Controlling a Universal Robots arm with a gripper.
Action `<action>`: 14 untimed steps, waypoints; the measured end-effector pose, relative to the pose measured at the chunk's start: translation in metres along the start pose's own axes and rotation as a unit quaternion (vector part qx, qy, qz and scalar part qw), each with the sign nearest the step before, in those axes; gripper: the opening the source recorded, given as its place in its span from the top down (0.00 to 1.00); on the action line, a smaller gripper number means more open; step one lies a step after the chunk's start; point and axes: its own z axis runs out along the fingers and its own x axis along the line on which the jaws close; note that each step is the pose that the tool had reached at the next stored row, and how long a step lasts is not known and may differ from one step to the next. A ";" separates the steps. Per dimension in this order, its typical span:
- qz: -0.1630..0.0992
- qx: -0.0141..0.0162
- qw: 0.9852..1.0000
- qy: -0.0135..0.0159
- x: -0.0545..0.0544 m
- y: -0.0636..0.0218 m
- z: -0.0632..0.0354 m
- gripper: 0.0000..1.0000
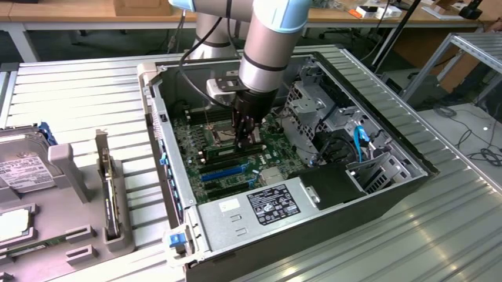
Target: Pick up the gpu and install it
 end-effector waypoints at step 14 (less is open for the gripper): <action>-0.002 0.000 1.000 0.002 -0.001 0.0000 0.0011 0.86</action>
